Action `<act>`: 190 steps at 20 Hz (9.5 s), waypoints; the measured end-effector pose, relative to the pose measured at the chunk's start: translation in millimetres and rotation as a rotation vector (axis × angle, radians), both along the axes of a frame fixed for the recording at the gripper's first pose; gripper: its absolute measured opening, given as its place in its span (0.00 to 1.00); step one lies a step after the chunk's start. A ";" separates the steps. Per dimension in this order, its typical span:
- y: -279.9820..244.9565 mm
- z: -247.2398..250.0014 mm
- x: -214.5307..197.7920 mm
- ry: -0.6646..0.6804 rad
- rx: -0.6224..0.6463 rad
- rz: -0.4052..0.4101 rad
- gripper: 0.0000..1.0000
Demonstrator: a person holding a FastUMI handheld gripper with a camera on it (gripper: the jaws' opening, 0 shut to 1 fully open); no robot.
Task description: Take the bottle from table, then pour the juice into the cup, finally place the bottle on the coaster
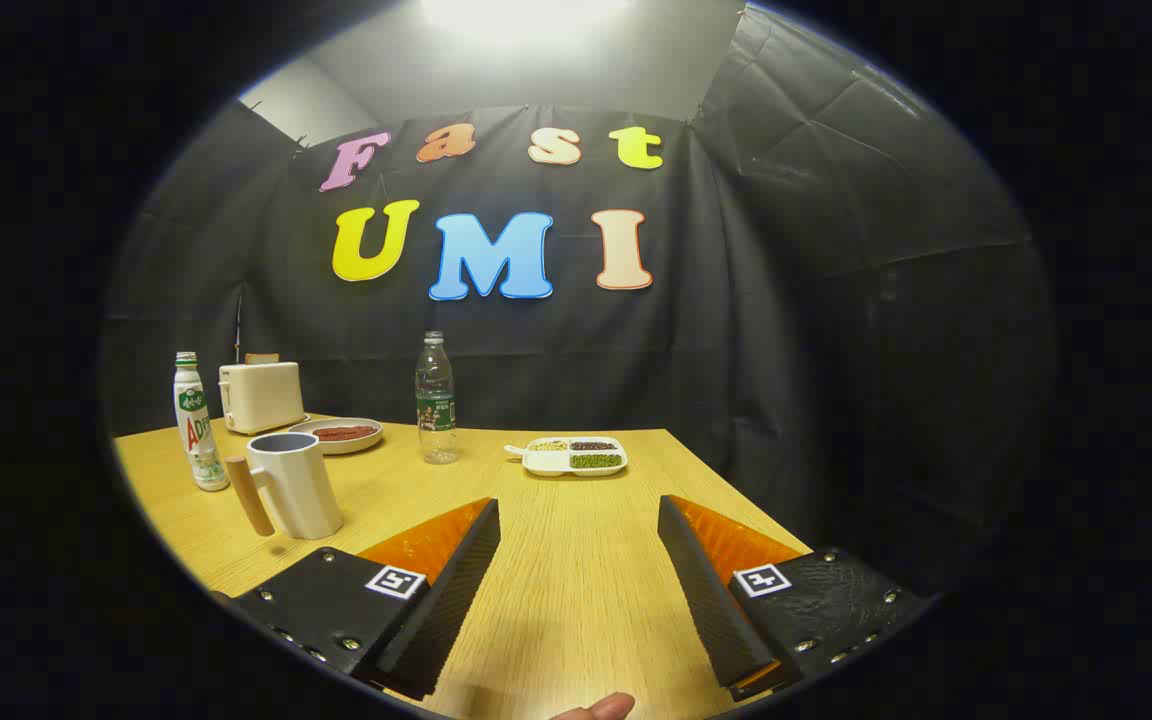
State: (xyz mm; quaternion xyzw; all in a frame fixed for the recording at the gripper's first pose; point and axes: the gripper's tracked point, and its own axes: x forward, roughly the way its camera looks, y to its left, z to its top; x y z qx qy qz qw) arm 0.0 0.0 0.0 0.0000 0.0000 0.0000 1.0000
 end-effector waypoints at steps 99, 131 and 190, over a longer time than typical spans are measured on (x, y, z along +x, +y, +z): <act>408.3 45.7 39.1 -0.062 1.051 0.303 0.65; 385.8 45.3 52.6 -0.096 1.495 0.319 0.64; 370.5 64.5 52.9 -0.171 1.761 0.357 0.64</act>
